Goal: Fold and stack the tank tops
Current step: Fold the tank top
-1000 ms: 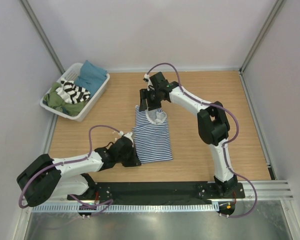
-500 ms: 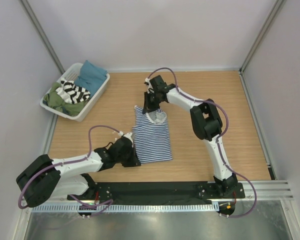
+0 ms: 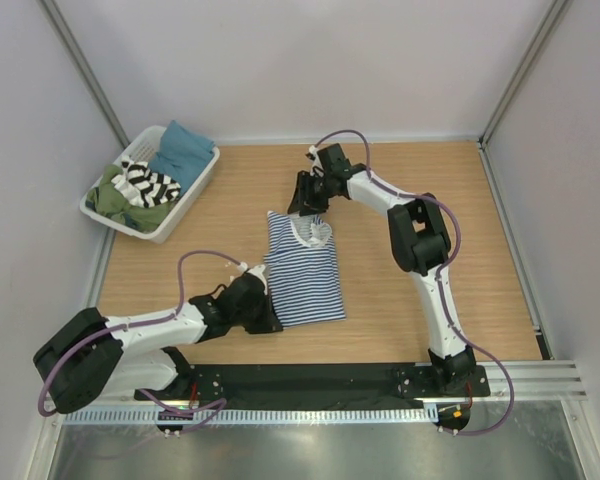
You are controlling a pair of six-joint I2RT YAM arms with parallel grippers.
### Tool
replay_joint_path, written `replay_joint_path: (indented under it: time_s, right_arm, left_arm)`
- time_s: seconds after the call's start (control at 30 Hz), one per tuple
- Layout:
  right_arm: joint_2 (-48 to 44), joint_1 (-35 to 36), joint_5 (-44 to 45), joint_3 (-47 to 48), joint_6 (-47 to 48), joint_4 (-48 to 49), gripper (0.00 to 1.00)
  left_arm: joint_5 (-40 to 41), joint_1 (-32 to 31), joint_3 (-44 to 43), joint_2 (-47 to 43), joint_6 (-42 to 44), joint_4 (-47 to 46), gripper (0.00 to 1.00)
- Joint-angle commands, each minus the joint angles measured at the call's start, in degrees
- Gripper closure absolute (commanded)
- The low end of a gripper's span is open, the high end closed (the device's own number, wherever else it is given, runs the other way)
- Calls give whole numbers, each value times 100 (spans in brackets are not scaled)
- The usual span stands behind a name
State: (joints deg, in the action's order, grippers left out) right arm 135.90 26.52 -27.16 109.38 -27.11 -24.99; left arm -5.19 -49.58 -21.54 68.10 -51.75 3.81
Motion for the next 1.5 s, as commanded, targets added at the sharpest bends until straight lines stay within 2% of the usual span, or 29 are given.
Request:
replay_joint_path:
  time_s: [0.0,0.13,0.27,0.43,0.47,0.5,0.57,0.6,0.7,0.8,0.9,1.03,1.17,1.47]
  right_arm:
    - [-405,72,-27,109,118,100,50]
    - [-871,63,368,75,382,-225,46]
    - [-1668,63,860,-311,584,-497,44]
    - [-2768,55,1711,-1637,655,-498,45]
    - [-2936,63,1809,-1857,620,-480,46]
    - [-3268,63,1897,-2277,620,-489,47]
    - [-3542,63,2064,-2718,576,-463,51]
    - [-3692,72,2118,-3121,541,-436,51]
    - [-4123,81,2232,-3877,453,-278,54]
    - [-4369,90,2250,-4371,426,-111,55]
    - [-4423,142,2224,-4627,409,-15,57]
    - [-4379,300,2232,-4759,347,82,62]
    - [-4300,415,2197,-4865,295,179,63]
    - [-4071,591,2180,-5014,171,337,66]
  left_arm:
    - [202,-16,-34,186,331,515,100]
    - [317,202,-245,309,560,673,100]
    - [28,659,-473,511,894,603,100]
    - [-297,836,-755,872,1026,358,100]
    - [-359,836,-773,968,991,313,98]
    - [-456,845,-764,977,956,278,88]
    - [-448,819,-668,873,851,181,76]
    - [-404,819,-606,655,816,172,66]
    - [-237,819,-386,32,693,312,48]
    - [-79,827,-377,-445,640,707,40]
    - [316,836,-544,-938,727,1094,37]
    - [361,1108,-930,-869,999,1271,38]
    - [-182,1495,-1203,-265,1140,955,46]
    - [-351,1601,-1748,810,1219,498,59]
